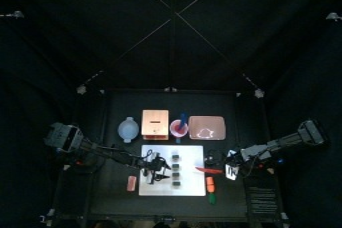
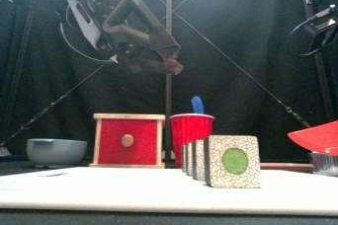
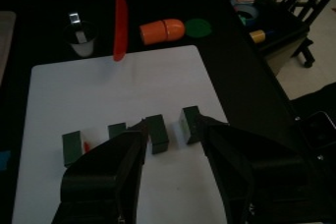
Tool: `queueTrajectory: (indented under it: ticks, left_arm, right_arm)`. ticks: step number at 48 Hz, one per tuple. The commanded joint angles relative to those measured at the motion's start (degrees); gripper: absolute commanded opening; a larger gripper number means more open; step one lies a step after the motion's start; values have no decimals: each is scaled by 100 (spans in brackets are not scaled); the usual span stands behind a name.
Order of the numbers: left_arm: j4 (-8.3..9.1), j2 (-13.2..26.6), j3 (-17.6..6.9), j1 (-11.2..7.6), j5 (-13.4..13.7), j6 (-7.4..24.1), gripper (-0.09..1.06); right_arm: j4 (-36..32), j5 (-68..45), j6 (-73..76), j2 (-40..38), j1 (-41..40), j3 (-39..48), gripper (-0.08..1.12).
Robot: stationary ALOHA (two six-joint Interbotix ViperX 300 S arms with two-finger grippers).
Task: Place sushi on board then cut the sushi with the knife then place the pieces on the plate
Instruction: Place the 4 sushi pieces on the plate
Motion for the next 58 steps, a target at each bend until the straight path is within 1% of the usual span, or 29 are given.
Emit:
queueTrajectory:
  ticks: [1, 7, 12, 18, 22, 25, 29, 33, 36, 42, 46, 50, 54, 58]
  left_arm:
    - [-9, -132, -44, 53, -123, 18, 81]
    - [-9, -132, -26, 88, -176, 18, 81]
    - [-9, -141, 35, 141, -281, 18, 81]
    - [-9, -176, 141, 220, -439, 0, 81]
    - [-26, -237, 237, 220, -554, 0, 81]
    - [-35, -281, 308, 229, -624, 9, 81]
    - [-35, -360, 413, 246, -677, 0, 81]
    - [-97, -457, 545, 281, -686, 0, 80]
    - [-185, -519, 642, 308, -694, 0, 80]
    - [-343, -580, 853, 369, -747, 18, 80]
    - [-352, -571, 976, 413, -765, 26, 80]
    - [-352, -580, 1081, 457, -765, 26, 80]
    - [-352, -589, 1169, 492, -765, 26, 80]
    - [-352, -615, 1266, 501, -756, 35, 80]
  right_arm:
    - [-62, -9, -9, -26, -158, 35, 38]
    - [26, -44, 0, -26, -325, 158, 43]
    - [88, -44, 0, -26, -369, 202, 52]
    - [79, 44, -9, -44, -466, 176, 67]
    - [70, 158, -9, -62, -475, 114, 74]
    - [44, 290, -9, -88, -475, 26, 78]
    - [-88, 387, -26, -105, -501, -167, 80]
    - [-431, 290, -44, -97, -545, -413, 80]
    - [-817, 53, -35, -44, -580, -580, 80]
    - [-1828, -896, -18, 255, -650, -782, 80]
    - [-2435, -1740, -9, 686, -729, -826, 80]
    - [-2821, -2408, -18, 1151, -817, -923, 80]
    - [-3041, -2821, -18, 1626, -914, -1090, 80]
    - [-3120, -2944, -18, 2065, -993, -1327, 80]
